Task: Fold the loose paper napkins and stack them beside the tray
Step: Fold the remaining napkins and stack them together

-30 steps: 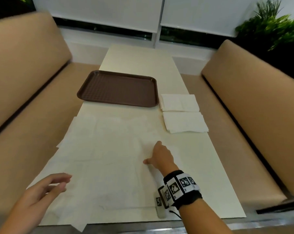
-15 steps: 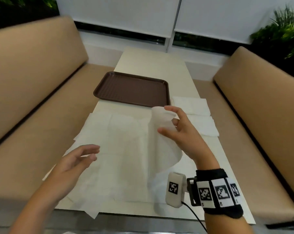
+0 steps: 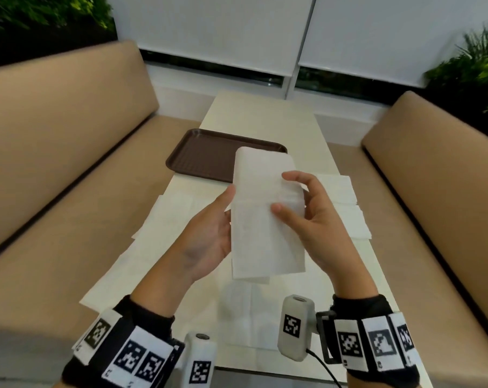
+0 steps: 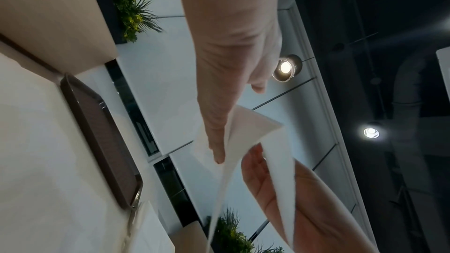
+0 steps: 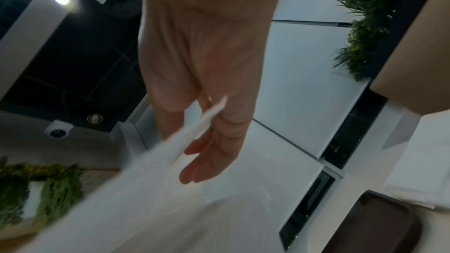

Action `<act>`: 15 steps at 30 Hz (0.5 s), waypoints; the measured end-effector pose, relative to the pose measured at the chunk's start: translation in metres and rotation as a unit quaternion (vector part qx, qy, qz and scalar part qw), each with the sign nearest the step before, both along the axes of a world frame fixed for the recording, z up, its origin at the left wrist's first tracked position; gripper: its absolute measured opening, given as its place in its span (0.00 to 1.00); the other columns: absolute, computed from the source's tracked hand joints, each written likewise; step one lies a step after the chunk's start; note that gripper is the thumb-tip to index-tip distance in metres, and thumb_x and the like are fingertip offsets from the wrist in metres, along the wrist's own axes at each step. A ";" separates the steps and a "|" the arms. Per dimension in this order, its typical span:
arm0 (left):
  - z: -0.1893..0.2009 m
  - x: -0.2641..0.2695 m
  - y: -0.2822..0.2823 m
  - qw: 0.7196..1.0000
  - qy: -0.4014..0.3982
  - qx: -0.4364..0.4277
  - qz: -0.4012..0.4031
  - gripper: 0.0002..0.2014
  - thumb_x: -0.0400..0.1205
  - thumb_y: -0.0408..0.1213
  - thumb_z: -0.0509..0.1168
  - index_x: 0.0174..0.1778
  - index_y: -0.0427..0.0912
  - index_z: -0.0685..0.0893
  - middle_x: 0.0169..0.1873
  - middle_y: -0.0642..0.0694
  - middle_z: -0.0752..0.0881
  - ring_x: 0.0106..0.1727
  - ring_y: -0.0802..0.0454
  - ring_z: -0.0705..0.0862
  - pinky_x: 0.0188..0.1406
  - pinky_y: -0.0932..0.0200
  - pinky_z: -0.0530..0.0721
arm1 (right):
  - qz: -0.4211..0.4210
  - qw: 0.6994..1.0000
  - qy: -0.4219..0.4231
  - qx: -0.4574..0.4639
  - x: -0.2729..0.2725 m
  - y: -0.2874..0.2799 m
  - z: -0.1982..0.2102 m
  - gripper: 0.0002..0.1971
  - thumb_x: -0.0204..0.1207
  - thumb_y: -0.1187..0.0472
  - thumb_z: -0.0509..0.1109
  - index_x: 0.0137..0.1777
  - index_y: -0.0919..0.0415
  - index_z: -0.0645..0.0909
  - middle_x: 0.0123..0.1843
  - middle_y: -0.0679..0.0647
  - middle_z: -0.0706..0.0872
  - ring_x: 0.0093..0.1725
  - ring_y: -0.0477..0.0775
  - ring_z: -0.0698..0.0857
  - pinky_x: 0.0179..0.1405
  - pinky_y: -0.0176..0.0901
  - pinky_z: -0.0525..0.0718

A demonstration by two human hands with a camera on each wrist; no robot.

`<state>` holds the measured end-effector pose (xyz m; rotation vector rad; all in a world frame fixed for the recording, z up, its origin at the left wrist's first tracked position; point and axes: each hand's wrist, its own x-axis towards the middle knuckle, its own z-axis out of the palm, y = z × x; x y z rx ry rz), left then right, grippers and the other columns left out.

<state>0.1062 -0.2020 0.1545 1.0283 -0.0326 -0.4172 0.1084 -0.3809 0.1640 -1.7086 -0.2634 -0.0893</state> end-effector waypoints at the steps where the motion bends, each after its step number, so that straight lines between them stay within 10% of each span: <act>1: -0.001 0.001 -0.001 1.000 0.001 -0.005 -0.004 0.26 0.80 0.54 0.57 0.70 0.45 0.79 0.62 0.42 0.86 0.62 0.46 0.86 0.58 0.49 0.86 | 0.003 1.000 0.000 -0.023 0.000 0.000 -0.002 0.20 0.77 0.60 0.72 0.64 0.42 0.72 0.65 0.54 0.80 0.58 0.56 0.85 0.50 0.47 0.88; 7: -0.004 0.009 -0.004 0.995 -0.039 0.083 0.030 0.15 0.88 0.40 0.54 0.67 0.46 0.81 0.58 0.46 0.89 0.60 0.46 0.87 0.56 0.49 0.86 | -0.056 0.984 -0.027 -0.164 0.001 -0.004 -0.003 0.38 0.63 0.44 0.81 0.69 0.36 0.62 0.67 0.41 0.69 0.66 0.46 0.74 0.57 0.32 0.79; 10: 0.001 0.010 -0.002 0.988 -0.077 0.134 -0.004 0.15 0.88 0.35 0.54 0.61 0.49 0.85 0.55 0.47 0.90 0.56 0.48 0.88 0.54 0.53 0.87 | -0.108 0.971 -0.099 -0.190 0.008 -0.015 0.012 0.48 0.55 0.33 0.77 0.73 0.33 0.55 0.72 0.37 0.62 0.73 0.40 0.64 0.72 0.41 0.65; 15: 0.008 0.012 -0.003 0.972 -0.131 0.180 -0.069 0.14 0.87 0.34 0.55 0.60 0.50 0.85 0.54 0.45 0.90 0.55 0.47 0.88 0.61 0.50 0.83 | -0.007 0.976 -0.085 -0.200 0.026 -0.026 0.039 0.31 0.73 0.55 0.76 0.70 0.39 0.64 0.57 0.44 0.83 0.60 0.40 0.81 0.61 0.42 0.78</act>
